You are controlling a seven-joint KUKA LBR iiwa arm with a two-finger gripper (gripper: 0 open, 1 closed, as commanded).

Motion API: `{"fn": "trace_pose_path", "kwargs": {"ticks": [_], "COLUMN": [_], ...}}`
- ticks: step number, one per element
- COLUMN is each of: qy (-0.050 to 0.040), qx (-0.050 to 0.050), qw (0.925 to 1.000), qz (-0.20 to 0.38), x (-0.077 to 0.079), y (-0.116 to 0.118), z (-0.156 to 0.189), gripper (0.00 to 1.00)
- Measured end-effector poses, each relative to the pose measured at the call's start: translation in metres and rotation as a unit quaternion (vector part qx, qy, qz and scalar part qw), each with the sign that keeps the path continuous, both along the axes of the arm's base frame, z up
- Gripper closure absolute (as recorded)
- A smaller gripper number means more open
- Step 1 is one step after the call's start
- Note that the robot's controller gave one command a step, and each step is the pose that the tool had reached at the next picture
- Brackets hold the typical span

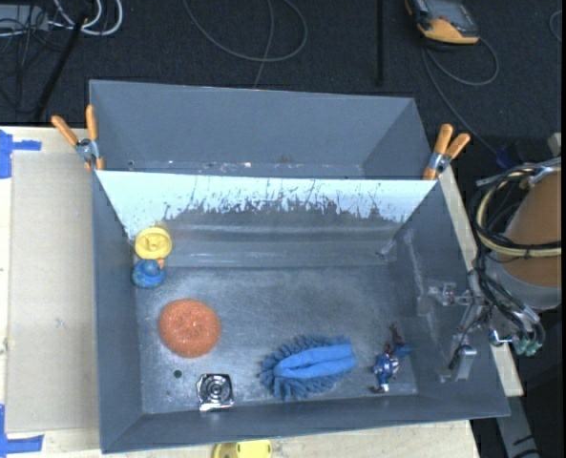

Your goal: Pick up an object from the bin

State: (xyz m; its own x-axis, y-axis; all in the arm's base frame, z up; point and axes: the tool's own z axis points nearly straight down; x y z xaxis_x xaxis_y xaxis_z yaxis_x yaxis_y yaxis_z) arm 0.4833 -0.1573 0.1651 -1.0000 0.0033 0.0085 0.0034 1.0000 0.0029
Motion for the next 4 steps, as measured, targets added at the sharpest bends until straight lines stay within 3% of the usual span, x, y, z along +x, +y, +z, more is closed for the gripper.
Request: {"fn": "trace_pose_path", "kwargs": {"ticks": [1,2,3,4], "qy": [-0.0038,-0.0049,-0.0046,-0.0078], "qx": [-0.001,-0.001,0.0,-0.001], "qw": [1.0,1.0,0.9995,0.9999], "qz": [0.002,0.001,0.031,0.012], "x": [0.002,-0.005,0.007,-0.004], "y": [0.0,0.056,0.052,0.033], "z": [0.004,-0.061,-0.086,-0.092], "gripper": [0.0,0.0,0.0,0.0]}}
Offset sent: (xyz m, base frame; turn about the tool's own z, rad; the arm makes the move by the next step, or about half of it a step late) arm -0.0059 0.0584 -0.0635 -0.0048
